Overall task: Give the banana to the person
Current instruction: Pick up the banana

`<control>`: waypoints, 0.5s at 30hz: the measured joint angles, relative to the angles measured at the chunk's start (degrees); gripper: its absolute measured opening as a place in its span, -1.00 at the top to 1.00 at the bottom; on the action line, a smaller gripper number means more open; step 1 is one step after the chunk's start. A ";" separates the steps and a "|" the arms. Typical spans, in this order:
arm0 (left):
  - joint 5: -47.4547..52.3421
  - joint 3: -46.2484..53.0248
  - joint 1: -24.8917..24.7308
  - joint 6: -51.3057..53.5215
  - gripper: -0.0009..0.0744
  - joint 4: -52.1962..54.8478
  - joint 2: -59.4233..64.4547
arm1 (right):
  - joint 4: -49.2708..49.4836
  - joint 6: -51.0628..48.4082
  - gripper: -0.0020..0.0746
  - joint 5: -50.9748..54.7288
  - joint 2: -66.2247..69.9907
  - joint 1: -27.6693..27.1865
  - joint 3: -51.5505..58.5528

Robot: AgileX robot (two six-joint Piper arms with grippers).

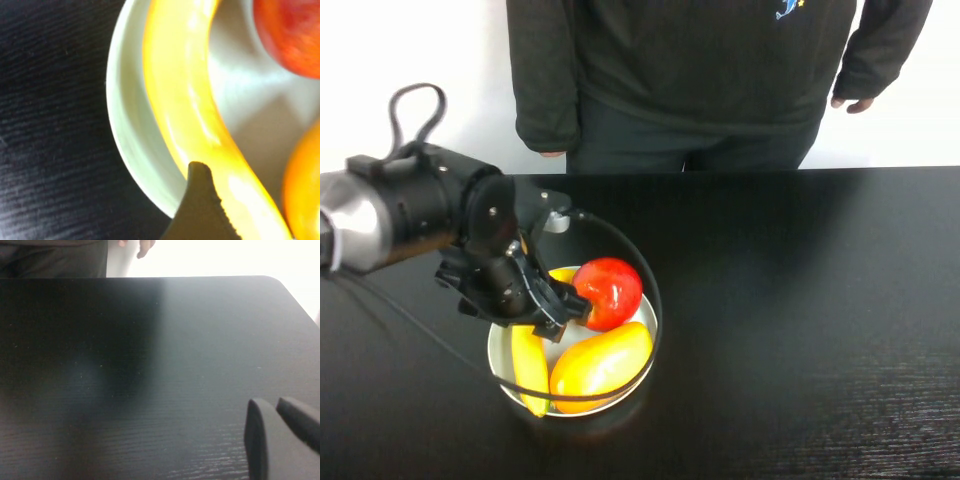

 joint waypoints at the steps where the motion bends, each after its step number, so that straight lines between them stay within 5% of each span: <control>1: -0.13 -0.36 0.00 0.00 -0.21 0.30 0.96 | 0.00 0.00 0.97 0.00 0.00 0.00 0.00; 15: -3.65 -1.29 1.38 -0.11 -0.22 2.70 7.15 | 0.00 0.00 0.97 0.00 0.00 0.00 0.00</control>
